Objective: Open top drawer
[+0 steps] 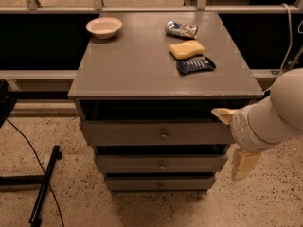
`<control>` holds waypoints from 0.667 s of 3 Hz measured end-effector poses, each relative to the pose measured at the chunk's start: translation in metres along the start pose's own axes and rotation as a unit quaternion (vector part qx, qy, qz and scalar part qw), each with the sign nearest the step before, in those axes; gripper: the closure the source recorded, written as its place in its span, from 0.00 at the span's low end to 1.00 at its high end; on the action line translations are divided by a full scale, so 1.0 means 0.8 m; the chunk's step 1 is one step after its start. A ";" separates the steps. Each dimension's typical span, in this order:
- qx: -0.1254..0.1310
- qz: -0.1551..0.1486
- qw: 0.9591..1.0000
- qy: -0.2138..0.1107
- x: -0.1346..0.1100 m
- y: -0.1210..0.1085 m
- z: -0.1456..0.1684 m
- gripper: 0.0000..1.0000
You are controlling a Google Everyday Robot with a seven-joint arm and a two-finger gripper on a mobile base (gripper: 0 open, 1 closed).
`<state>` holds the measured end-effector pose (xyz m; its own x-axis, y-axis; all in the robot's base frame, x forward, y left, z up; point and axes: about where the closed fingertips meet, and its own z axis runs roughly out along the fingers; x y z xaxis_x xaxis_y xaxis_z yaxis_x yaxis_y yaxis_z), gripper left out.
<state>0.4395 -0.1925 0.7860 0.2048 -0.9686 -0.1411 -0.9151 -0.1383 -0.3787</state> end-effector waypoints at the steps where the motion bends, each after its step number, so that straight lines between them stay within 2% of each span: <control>1: -0.010 -0.007 1.000 -0.010 -0.004 -0.003 0.011 0.00; 2: -0.016 -0.015 0.999 -0.032 -0.004 0.003 0.066 0.00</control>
Offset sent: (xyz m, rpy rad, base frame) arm 0.0465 0.0268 -0.1049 0.1041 0.0012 0.0809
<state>0.4551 -0.1785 0.7374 0.2522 -0.9491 -0.1889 -0.9189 -0.1736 -0.3543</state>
